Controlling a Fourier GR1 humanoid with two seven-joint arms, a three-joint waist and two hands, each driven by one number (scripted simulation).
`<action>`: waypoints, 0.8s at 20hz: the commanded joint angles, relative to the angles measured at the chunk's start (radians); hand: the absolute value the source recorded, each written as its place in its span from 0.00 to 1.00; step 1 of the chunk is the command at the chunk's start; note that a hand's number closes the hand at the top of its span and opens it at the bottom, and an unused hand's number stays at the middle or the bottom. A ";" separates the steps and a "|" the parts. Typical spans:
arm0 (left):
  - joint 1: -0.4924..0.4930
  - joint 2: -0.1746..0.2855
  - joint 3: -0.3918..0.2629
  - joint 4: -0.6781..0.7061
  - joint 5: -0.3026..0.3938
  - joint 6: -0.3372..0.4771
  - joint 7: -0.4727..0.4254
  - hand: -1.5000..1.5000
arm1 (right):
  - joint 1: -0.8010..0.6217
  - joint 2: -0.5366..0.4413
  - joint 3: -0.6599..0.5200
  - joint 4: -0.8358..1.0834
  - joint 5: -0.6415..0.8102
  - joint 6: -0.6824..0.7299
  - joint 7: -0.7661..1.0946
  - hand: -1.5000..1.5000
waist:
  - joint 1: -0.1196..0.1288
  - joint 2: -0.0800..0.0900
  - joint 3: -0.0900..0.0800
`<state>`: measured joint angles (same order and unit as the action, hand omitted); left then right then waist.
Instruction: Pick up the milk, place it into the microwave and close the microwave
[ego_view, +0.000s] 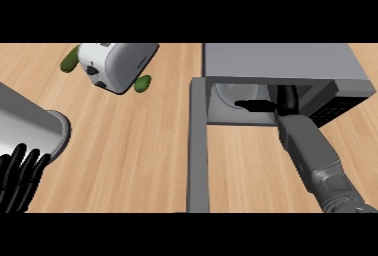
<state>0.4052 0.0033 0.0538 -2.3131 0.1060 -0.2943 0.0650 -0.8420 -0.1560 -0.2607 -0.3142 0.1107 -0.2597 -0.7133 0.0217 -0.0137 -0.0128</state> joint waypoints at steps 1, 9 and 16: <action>0.009 -0.003 0.005 0.053 -0.022 -0.006 -0.054 0.00 | 0.133 0.003 -0.003 -0.008 -0.012 0.008 -0.018 0.00 | -0.028 0.010 0.012; 0.010 -0.003 -0.038 0.023 -0.034 0.009 -0.023 0.00 | 0.329 0.097 0.016 -0.143 -0.061 0.099 -0.059 0.00 | -0.037 0.007 0.012; -0.010 0.053 -0.097 0.029 0.045 -0.109 0.023 0.00 | 0.536 0.086 0.049 -0.291 -0.095 0.238 -0.122 0.00 | -0.035 0.010 0.012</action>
<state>0.4124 0.0296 -0.0146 -2.2854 0.1186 -0.3570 0.0589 -0.4148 -0.0507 -0.2192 -0.5473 0.0388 -0.1104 -0.7909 -0.0105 -0.0072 -0.0017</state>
